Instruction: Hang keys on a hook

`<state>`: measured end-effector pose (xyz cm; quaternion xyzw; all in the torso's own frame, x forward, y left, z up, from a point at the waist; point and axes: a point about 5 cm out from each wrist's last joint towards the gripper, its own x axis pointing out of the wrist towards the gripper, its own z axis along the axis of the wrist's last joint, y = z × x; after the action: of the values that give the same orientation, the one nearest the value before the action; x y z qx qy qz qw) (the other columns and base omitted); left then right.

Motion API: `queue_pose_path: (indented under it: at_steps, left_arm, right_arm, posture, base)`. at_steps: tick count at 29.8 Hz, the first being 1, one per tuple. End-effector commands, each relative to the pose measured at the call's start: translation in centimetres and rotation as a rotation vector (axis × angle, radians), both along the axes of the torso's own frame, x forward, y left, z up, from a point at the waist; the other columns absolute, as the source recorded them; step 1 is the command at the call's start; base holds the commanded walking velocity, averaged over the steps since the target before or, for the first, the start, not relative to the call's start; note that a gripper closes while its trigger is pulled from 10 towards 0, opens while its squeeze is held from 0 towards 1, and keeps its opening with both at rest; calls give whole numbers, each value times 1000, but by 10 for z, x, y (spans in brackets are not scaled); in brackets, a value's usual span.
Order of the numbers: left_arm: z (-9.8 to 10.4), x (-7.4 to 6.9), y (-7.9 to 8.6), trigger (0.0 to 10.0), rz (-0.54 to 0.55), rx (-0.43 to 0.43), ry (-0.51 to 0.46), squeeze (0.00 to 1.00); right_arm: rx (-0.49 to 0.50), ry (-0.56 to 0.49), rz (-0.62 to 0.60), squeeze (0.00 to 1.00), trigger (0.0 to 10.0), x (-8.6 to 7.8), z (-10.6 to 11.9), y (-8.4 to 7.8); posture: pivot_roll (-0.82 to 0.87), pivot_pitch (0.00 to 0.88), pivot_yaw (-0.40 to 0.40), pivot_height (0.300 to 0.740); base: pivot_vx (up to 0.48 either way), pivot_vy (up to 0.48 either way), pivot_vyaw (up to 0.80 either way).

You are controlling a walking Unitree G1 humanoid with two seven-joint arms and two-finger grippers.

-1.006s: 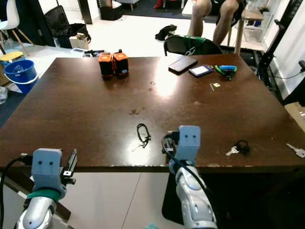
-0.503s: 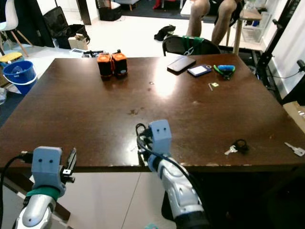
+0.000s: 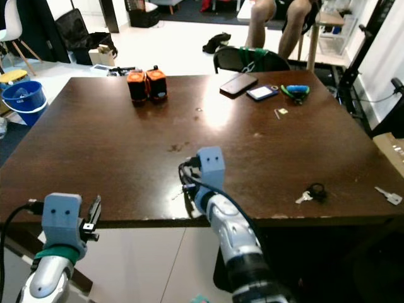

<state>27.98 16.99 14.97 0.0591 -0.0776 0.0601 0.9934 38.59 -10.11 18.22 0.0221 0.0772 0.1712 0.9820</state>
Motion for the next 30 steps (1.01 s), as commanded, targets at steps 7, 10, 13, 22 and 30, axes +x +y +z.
queue_pose_path:
  at_steps: [7,10,13,22,30]
  left_arm:
    - [-5,-2,7,10000,11,-4,38,0]
    - [-4,-3,9,10000,9,-4,37,0]
    - [-4,-3,10,10000,8,-5,38,0]
    - [-3,-3,10,10000,6,-5,41,0]
    - [-2,-3,10,10000,2,-6,44,0]
  right_arm:
    - [4,65,5,0,10000,5,-8,0]
    - [17,67,-2,0,10000,9,-5,-1]
    - [38,61,0,0,10000,11,-1,-1]
    - [77,47,107,0,10000,12,8,18]
    - [-34,150,232,0,10000,5,-9,27]
  posture:
    - [-58,225,171,740]
    - [-49,236,178,740]
    - [-47,239,181,740]
    - [-36,248,183,740]
    - [-36,248,183,740]
  base:
    - [0,0,0]
    - [0,0,0]
    - [0,0,0]
    - [0,0,0]
    - [0,0,0]
